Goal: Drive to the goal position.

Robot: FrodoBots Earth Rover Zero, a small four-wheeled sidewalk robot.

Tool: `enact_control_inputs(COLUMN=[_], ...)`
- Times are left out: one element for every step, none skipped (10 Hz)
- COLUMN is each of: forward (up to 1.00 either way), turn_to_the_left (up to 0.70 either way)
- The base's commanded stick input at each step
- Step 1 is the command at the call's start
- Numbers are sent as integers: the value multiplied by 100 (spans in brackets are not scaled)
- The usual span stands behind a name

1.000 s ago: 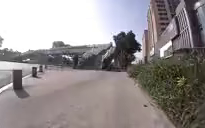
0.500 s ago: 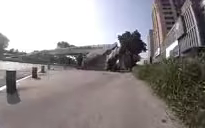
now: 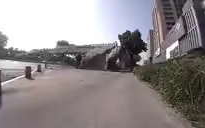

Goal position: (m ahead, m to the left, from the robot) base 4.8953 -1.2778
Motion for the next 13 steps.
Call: enact_control_inputs(forward=[70,70,70,70,70,70,70,70,70,70,70,70,70], turn_to_the_left=[-12,-12,-12,-12,-12,-10,-5,0,0,0,0,0,0])
